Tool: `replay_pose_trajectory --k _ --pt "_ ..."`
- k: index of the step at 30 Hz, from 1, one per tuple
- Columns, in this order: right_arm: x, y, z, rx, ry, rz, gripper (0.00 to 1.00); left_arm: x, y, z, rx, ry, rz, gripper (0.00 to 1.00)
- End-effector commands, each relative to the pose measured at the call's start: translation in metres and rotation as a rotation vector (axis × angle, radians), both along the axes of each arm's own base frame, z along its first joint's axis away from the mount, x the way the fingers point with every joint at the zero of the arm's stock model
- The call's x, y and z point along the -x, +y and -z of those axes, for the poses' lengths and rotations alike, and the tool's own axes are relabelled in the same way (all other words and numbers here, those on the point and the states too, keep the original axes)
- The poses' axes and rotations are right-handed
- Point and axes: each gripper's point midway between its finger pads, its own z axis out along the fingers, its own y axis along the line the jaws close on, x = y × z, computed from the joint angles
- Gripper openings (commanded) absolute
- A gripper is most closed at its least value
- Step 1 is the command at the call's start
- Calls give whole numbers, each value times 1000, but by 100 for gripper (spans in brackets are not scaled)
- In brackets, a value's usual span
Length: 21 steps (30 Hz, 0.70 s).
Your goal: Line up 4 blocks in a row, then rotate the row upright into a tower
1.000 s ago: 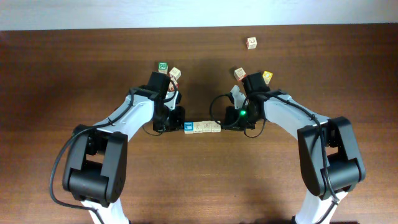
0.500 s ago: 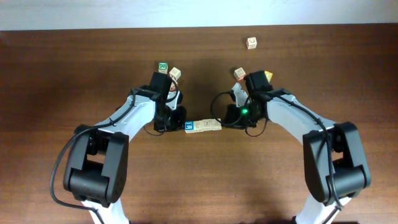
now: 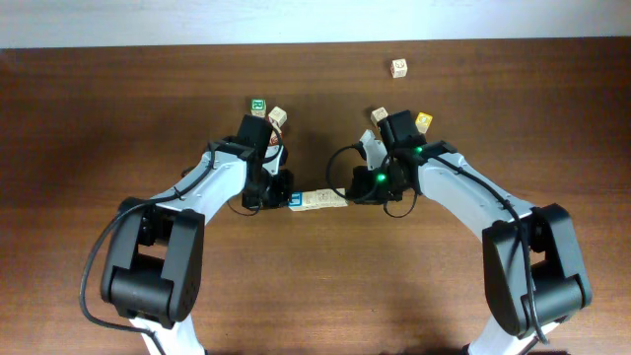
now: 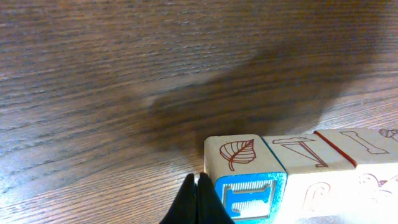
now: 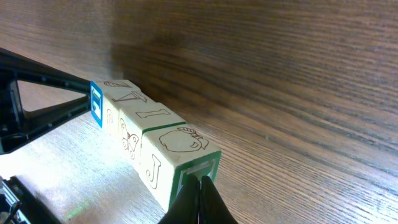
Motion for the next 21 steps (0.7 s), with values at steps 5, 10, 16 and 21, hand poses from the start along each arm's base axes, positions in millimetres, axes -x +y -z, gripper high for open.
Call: replay_pose_trajectory --k 5,10,16,21 --pt "6 44 -36 -89 -50 -108 4 9 -26 -4 105 31 42 0" --pt "8 53 -42 -94 -59 -129 5 9 -26 -4 105 31 42 0" --pt "12 59 -41 -77 -58 -132 4 9 -26 -4 105 31 42 0" --pt "13 63 -43 -80 -64 -143 4 9 -26 -4 105 31 42 0"
